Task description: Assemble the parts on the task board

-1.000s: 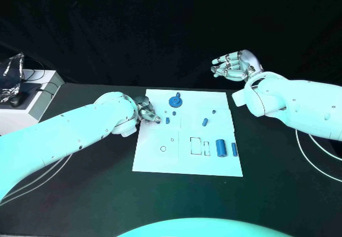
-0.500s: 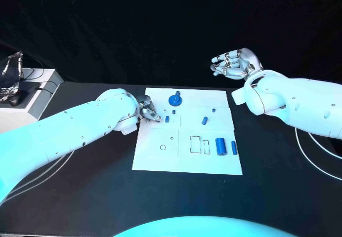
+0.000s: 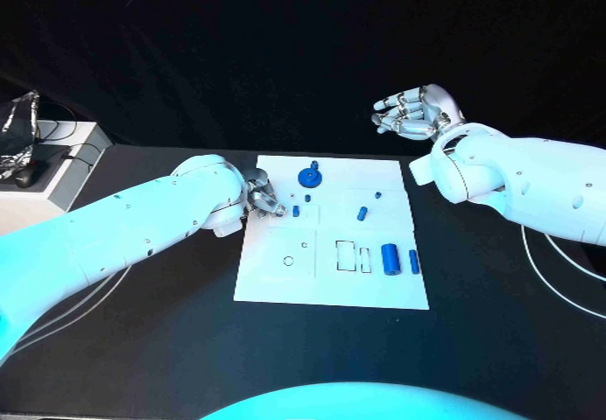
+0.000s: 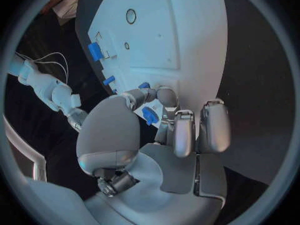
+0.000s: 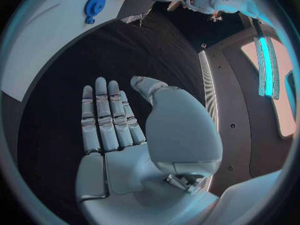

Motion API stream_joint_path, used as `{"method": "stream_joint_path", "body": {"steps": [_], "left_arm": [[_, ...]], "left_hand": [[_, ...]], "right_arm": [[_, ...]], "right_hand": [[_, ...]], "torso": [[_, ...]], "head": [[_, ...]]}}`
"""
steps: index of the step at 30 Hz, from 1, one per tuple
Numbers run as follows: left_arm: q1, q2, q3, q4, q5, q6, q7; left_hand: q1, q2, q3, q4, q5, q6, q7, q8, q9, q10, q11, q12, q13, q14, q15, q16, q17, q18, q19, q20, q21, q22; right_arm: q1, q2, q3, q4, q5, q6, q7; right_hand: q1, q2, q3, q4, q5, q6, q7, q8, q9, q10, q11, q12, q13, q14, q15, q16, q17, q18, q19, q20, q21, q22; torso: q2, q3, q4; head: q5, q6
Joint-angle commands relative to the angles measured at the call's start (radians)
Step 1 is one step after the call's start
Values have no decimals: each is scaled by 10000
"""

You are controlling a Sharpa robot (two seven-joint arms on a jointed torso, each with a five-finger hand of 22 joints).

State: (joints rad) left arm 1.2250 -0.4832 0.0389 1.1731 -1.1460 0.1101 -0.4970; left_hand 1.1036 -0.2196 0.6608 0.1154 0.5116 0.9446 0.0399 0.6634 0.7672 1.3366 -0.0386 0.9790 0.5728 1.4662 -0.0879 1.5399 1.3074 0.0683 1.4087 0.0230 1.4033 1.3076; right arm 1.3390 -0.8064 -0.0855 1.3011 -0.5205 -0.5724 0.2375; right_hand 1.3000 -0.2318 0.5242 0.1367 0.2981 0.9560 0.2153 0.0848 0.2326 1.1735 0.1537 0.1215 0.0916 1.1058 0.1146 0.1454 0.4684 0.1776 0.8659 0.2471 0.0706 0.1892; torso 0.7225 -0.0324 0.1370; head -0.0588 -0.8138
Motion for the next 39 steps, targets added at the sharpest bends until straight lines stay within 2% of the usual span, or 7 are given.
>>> {"method": "stream_joint_path", "body": {"steps": [1,9,13,28,37,38,39], "left_arm": [[-99,-17,-52,32,54,240,-52],[-103,-249,-24,211,134,-72,-53],[-105,-358,-4,326,238,-203,-55],[-109,-631,218,680,313,-405,-49],[-121,-1079,705,1127,722,-349,141],[-125,-1136,819,1177,946,-261,240],[-129,-1193,928,1225,1176,-224,360]], "left_hand": [[-421,-146,-5,-216,-5,-171,-78,-238,-129,-305,6,-254,-360,758,-44,-142,1517,-22,-120,-14,-111,310],[-615,-456,-1853,867,-232,-442,178,-541,-244,-919,217,-184,-422,699,131,-227,1316,38,-266,106,-331,85],[-193,-422,-2642,1510,-1862,-561,254,-598,-249,-1054,291,129,-83,712,198,-199,1360,5,-156,147,-234,217],[-50,-346,-2964,1754,-1984,-557,261,-598,-253,-1106,301,173,-84,715,211,-191,1373,3,-144,160,-225,234],[135,-294,-3104,1742,-1979,-624,276,-607,-253,-1332,315,-61,-492,666,220,-256,1217,65,-316,171,-411,13],[302,-281,-3336,1762,-1972,-943,420,-645,-261,-1877,487,-351,-791,381,346,-581,515,242,-926,259,-1048,-704],[424,-243,-3811,1771,-1996,-1638,727,-721,-318,-2887,775,-684,-937,-730,654,-1655,-1537,692,-2669,492,-2873,-2607]], "right_arm": [[-2,-7,3,16,-64,123,125],[-4,-22,3,10,-64,121,134],[-9,-32,3,8,-65,128,148],[-42,-45,2,-4,-65,128,132],[-52,-86,2,11,-65,107,144],[-53,-92,2,12,-65,105,147],[-55,-100,2,13,-65,102,150]], "right_hand": [[-79,-25,-26,32,41,-32,69,24,7,-82,-7,-53,-20,-16,31,-47,-17,78,3,42,-53,-18],[-81,-36,-41,35,42,-61,79,8,2,-100,3,-60,-34,-30,39,-63,-27,76,-5,47,-55,-33],[-82,-63,-72,32,42,-118,99,-23,-10,-125,21,-69,-59,-54,54,-91,-43,74,-25,57,-58,-62],[-97,-70,-103,46,54,-180,119,-57,-22,-136,37,-68,-80,-70,68,-115,-58,74,-46,69,-61,-91],[-97,-70,-103,46,54,-180,119,-57,-22,-136,37,-68,-80,-70,68,-115,-58,74,-46,69,-61,-91],[-97,-63,-107,49,60,-192,122,-63,-25,-137,40,-67,-86,-72,70,-120,-61,74,-52,72,-61,-100],[-97,-63,-107,49,60,-192,122,-63,-25,-137,40,-67,-86,-72,70,-120,-61,74,-52,72,-61,-100]], "torso": [[-8,-10,6],[-4,-17,2],[-8,-21,5],[-2,-13,8],[8,-10,4],[10,-12,3],[9,-15,-1]], "head": [[-20,32],[-42,84],[-55,98],[-59,126],[-86,158],[-88,163],[-92,170]]}}
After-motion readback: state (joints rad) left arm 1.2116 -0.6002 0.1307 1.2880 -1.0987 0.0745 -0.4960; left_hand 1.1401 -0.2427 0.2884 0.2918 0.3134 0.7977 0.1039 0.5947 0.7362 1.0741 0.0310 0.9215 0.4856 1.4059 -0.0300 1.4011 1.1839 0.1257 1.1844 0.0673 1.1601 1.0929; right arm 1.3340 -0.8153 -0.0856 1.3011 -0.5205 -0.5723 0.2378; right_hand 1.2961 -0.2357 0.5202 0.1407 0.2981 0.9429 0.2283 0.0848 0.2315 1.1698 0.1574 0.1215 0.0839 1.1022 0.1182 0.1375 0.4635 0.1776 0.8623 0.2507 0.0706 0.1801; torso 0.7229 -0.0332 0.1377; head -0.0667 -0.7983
